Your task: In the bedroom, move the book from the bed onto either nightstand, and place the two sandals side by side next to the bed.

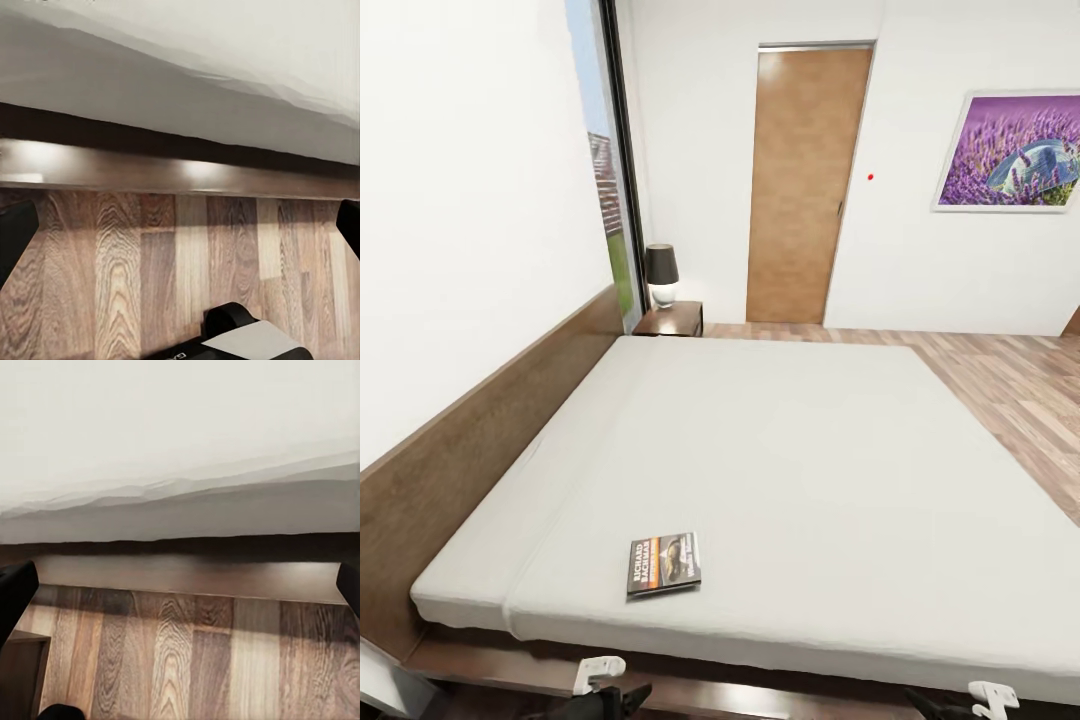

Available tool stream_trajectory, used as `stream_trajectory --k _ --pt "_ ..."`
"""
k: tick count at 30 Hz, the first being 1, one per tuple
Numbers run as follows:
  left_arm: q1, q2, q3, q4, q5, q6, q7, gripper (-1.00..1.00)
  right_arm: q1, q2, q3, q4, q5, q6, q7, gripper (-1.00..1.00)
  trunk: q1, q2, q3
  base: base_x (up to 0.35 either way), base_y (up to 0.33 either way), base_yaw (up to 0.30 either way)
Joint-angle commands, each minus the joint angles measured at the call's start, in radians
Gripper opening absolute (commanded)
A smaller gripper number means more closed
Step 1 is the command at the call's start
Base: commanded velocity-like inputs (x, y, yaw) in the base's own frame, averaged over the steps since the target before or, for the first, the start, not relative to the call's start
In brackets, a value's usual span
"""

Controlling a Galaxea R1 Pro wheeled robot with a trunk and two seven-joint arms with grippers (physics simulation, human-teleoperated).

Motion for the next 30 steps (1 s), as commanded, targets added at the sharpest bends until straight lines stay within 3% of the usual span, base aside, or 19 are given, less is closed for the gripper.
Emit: stream_trajectory --k 1,5,9,13,17,20,26,29,30 --pt "-0.001 0.001 0.006 -0.002 -0.005 -0.002 -0.007 1.00 -0.002 0.000 0.008 0.004 -0.006 -0.007 0.004 1.00 0.000 -0.001 -0.001 0.000 0.000 0.000" --pt "-0.001 0.007 0.009 -0.021 -0.002 0.001 -0.049 1.00 -0.002 0.000 0.008 0.004 -0.004 -0.008 0.005 1.00 0.000 -0.001 -0.001 0.000 0.000 0.000" --pt "-0.001 0.012 0.009 -0.118 -0.001 0.046 -0.161 1.00 -0.002 0.000 0.008 0.004 -0.003 -0.008 0.005 1.00 0.000 -0.001 -0.001 0.000 0.000 0.000" --pt "-0.001 0.009 0.009 -0.305 -0.001 0.232 -0.262 1.00 -0.002 0.000 0.008 0.003 -0.003 -0.008 0.005 1.00 0.000 -0.001 -0.001 0.000 0.000 0.000" --pt "-0.001 0.006 0.007 -0.565 0.002 0.498 -0.302 1.00 -0.002 0.000 0.008 0.002 -0.003 -0.008 0.005 1.00 0.000 -0.001 -0.001 0.000 0.000 0.000" --pt "-0.005 -0.001 0.006 -0.684 0.003 0.601 -0.309 1.00 -0.002 0.000 0.008 0.002 -0.003 -0.008 0.005 1.00 0.000 -0.001 -0.001 0.000 0.000 0.000" --pt "-0.026 -0.029 0.005 -0.746 0.002 0.653 -0.300 1.00 -0.002 0.000 0.008 0.002 -0.003 -0.008 0.005 1.00 0.000 -0.001 -0.001 0.000 0.000 0.000" --pt "-0.070 -0.035 0.005 -0.750 0.002 0.658 -0.229 1.00 -0.002 0.000 0.008 0.002 -0.003 -0.008 0.005 1.00 0.000 -0.001 -0.001 0.000 0.000 0.000" --pt "-0.092 -0.042 0.005 -0.750 0.003 0.659 -0.169 1.00 -0.002 0.000 0.008 0.002 -0.003 -0.008 0.005 1.00 0.000 -0.001 -0.001 0.000 0.000 0.000"
